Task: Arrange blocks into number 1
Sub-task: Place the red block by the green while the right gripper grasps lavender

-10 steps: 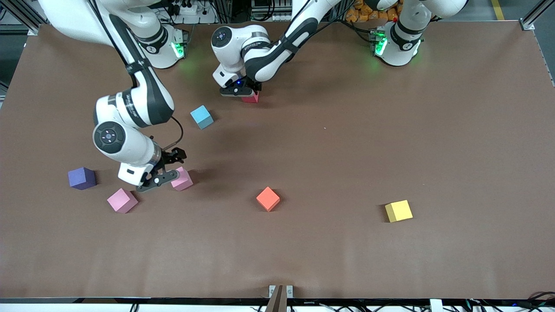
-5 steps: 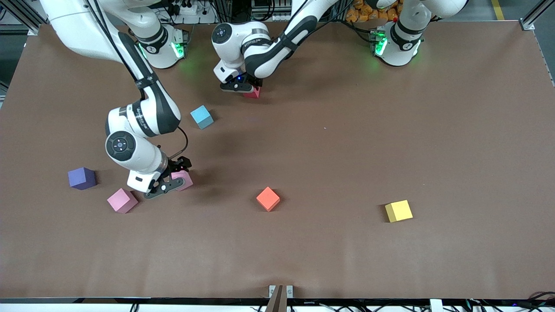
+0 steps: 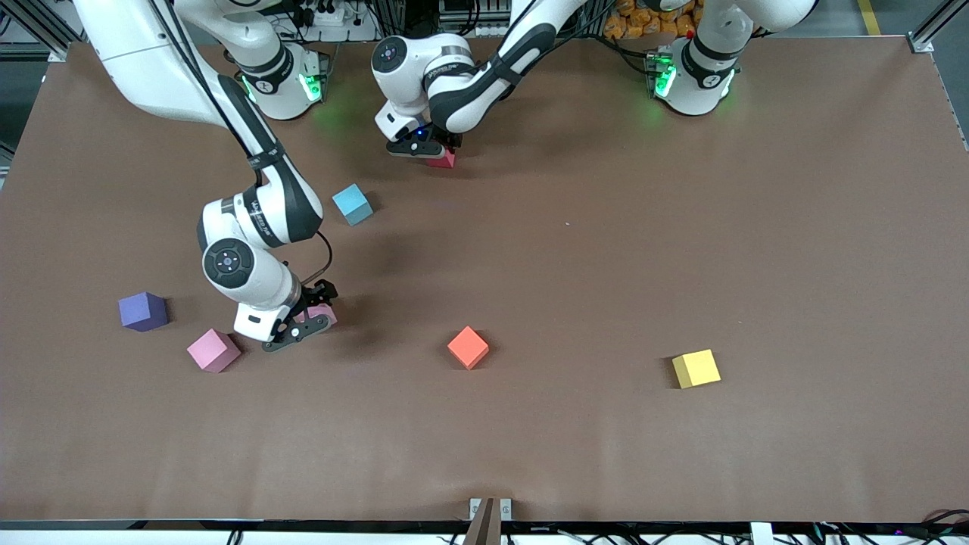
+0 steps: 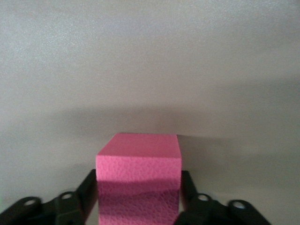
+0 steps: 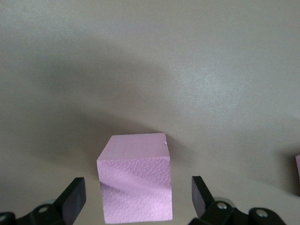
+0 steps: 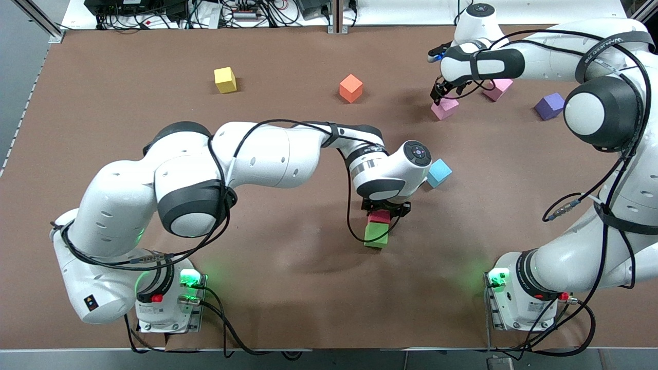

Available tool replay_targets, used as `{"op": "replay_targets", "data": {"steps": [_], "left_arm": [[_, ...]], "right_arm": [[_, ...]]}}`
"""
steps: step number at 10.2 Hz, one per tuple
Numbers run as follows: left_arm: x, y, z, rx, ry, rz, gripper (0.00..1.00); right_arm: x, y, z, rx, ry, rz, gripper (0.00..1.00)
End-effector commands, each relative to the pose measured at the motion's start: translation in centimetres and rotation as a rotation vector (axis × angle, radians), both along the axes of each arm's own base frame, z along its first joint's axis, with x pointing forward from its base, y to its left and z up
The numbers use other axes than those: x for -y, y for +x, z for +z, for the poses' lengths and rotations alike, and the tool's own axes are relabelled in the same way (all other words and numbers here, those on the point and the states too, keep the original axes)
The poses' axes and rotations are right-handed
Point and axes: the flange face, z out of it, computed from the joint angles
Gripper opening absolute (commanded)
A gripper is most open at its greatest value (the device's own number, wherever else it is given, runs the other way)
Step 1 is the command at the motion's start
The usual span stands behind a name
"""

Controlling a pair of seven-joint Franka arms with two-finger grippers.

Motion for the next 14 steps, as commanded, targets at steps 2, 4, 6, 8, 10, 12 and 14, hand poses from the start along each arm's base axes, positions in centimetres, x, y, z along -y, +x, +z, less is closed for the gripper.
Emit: {"op": "replay_targets", "data": {"steps": [2,4,6,8,10,12,14], "left_arm": [[-0.1,0.7,2.8,0.02,-0.013,0.099,1.0],[-0.6,4.1,5.1,0.075,-0.035,0.183,1.0],[-2.1,9.9,6.9,0.147,-0.05,0.264,1.0],[-5.8,17.5,8.5,0.231,-0.038,0.367,1.0],[-11.3,25.4,9.1,0.27,-0.015,0.484,1.0],[-19.8,34.3,9.0,0.26,0.006,0.525,1.0],[-27.9,40.7,9.4,0.239,0.006,0.497,1.0]], "right_arm": [[-0.1,-0.8,-2.1,0.033,-0.003,0.023,0.97],[0.0,-1.3,-2.6,0.038,0.001,0.021,0.39],[0.0,-1.0,-0.3,0.055,0.005,-0.008,0.0],[0.3,-1.1,3.2,0.036,-0.019,-0.14,0.0],[-1.7,-2.4,4.8,-0.005,-0.021,-0.369,0.0],[-6.8,-4.8,6.4,-0.044,-0.019,-0.538,0.0],[-11.1,-7.7,6.2,-0.066,-0.057,-0.604,0.0]]}}
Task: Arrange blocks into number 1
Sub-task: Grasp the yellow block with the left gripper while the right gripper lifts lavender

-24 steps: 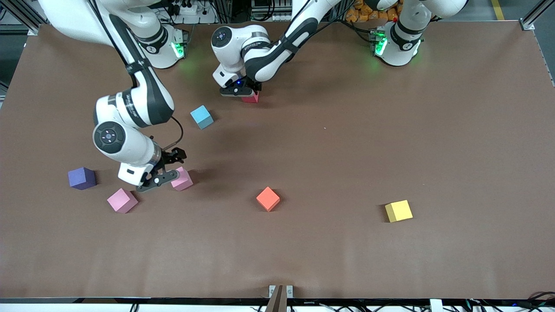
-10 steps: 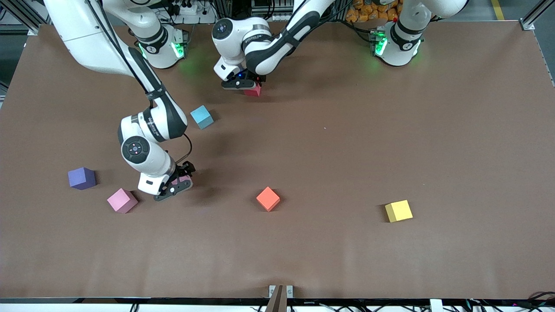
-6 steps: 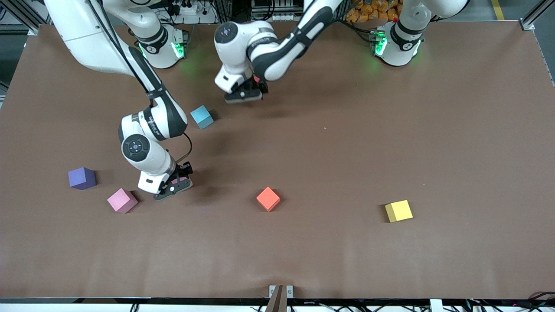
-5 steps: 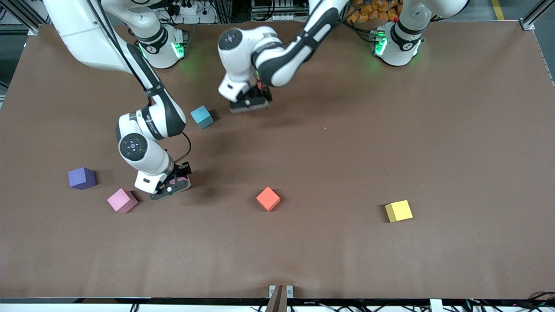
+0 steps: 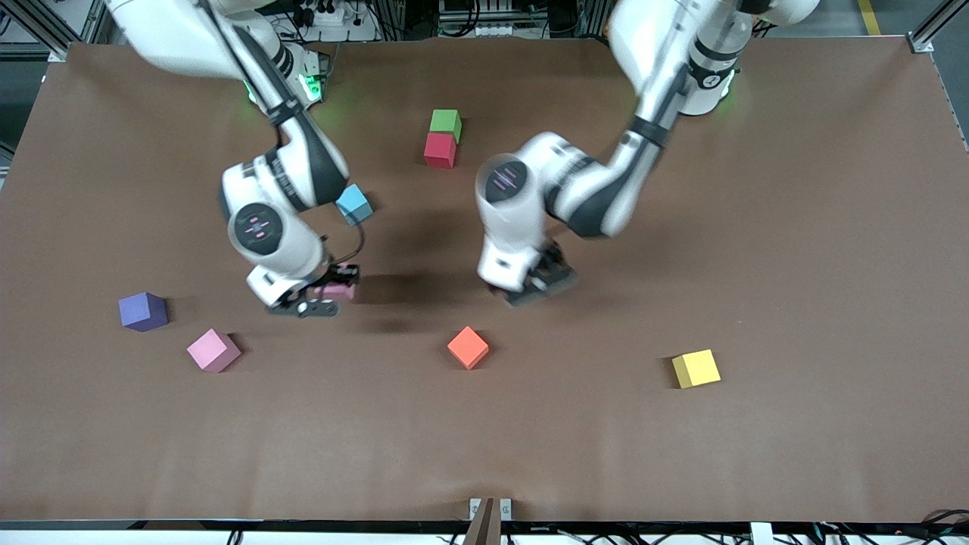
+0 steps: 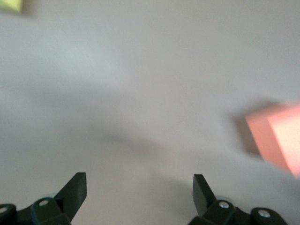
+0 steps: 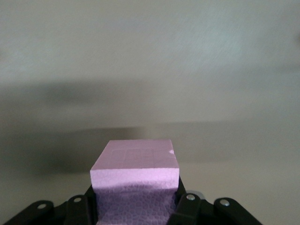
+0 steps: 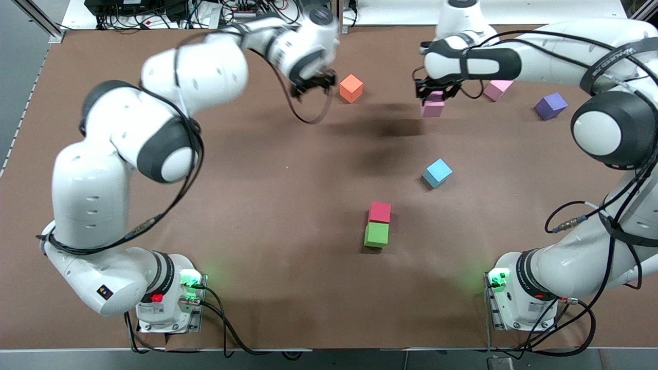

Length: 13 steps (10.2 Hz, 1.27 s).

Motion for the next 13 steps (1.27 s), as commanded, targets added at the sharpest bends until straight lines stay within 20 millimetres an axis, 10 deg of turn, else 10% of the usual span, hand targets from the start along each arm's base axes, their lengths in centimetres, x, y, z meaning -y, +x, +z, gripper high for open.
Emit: {"op": "replay_targets", "data": {"steps": [1,5,13], "left_arm": [[-7.8,5.2,0.5,-0.033,-0.013,-0.053,1.0],[-20.3,10.7,-0.4,-0.093,-0.033,-0.196,1.0],[-30.3,15.1,-3.8,-0.03,-0.067,-0.253,1.0]], "right_arm": [[-4.8,-5.1,-0.6,-0.034,-0.024,-0.09,0.0],[-11.5,-14.8,-2.4,0.031,0.026,-0.192,0.0],[-13.8,-23.4,-5.2,0.049,0.041,-0.243,0.0]]}}
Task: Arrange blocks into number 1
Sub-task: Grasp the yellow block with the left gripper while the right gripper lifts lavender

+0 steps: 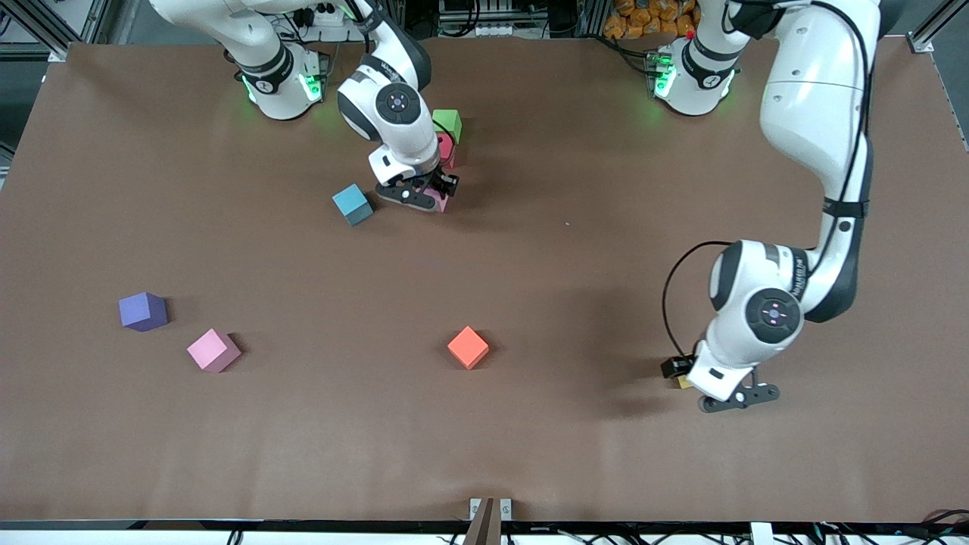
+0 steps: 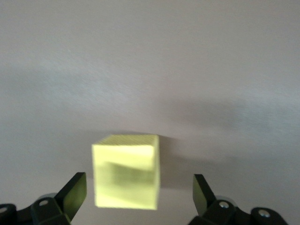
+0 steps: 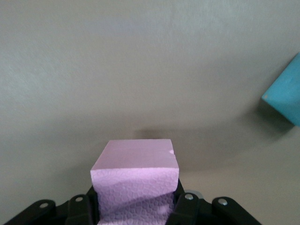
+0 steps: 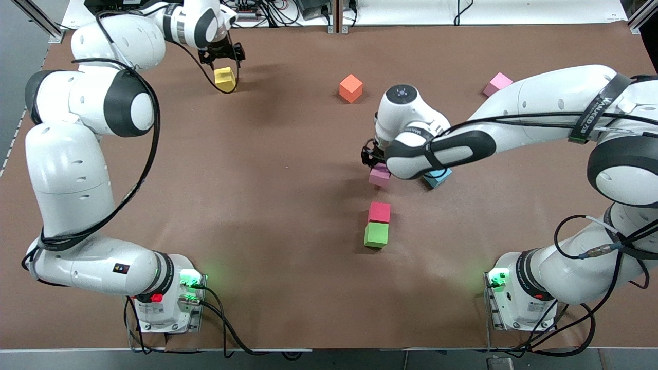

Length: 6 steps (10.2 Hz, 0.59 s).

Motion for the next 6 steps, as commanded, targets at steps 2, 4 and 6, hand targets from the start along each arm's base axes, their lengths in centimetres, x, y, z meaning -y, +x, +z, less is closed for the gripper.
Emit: {"op": "replay_targets", "data": {"steps": [2,4,6], "left_arm": [[-0.6,0.7,-2.2,0.001,-0.043,-0.017,1.0],[-0.6,0.6,-2.8,-0.008,-0.082,0.012,1.0],[-0.7,0.4,-4.1,-0.028,-0.071,-0.008,1.0]], "right_arm": [[0.7,-1.9,-0.2,0.021,-0.009,0.024,0.0],[0.0,-3.3,-0.7,0.034,-0.016,0.088,0.0],[-0.4,-4.0,-1.0,0.041,-0.016,0.119,0.0]]}}
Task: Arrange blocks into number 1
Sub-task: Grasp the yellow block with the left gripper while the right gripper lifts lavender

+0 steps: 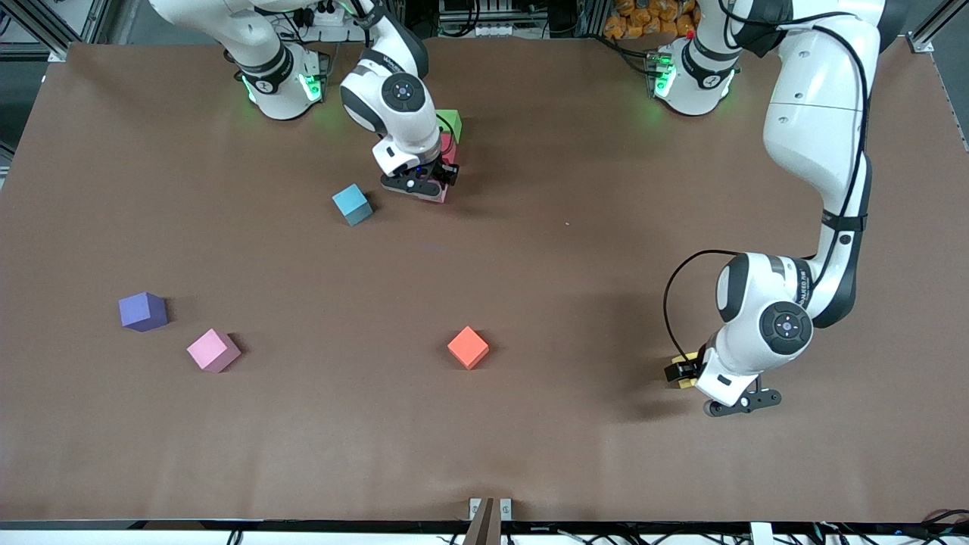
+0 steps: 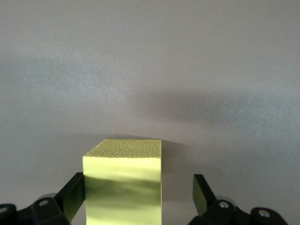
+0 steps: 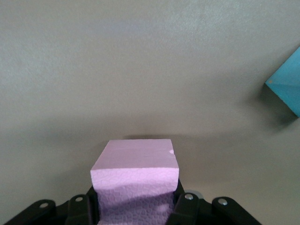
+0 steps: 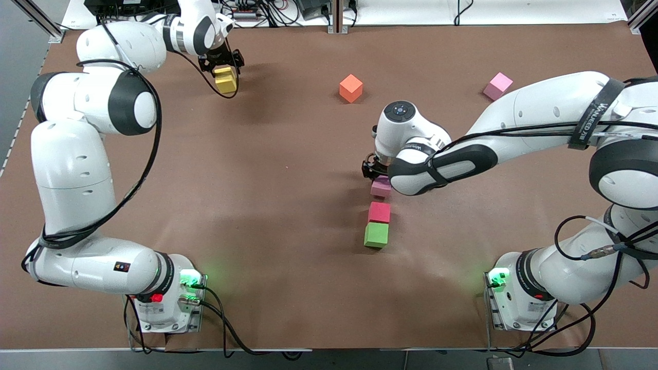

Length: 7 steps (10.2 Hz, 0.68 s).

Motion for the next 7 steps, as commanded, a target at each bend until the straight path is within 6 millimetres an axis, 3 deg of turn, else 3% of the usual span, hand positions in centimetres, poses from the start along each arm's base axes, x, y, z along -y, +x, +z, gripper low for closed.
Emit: {"op": "replay_targets", "data": {"steps": [1,2,3,4,7], "left_arm": [[-0.1,0.2,-0.9,-0.007,-0.013,-0.04,1.0],[-0.1,0.1,-1.2,-0.012,-0.009,-0.06,1.0],[-0.1,0.1,-1.5,-0.015,-0.003,-0.086,0.17],[-0.1,0.1,-1.1,-0.011,-0.003,-0.114,0.0],[1.2,-0.2,0.6,0.004,-0.011,-0.113,0.0]], "right_arm": [[-0.2,-1.3,0.2,0.024,0.007,0.025,0.0],[-0.3,-1.5,-0.1,0.019,0.006,0.027,0.0],[-0.5,-1.7,-0.4,0.018,0.014,0.032,0.0],[-0.8,-2.3,-0.8,0.014,0.01,0.051,0.0],[-0.7,-2.6,-1.4,0.013,-0.002,0.073,0.0]]}}
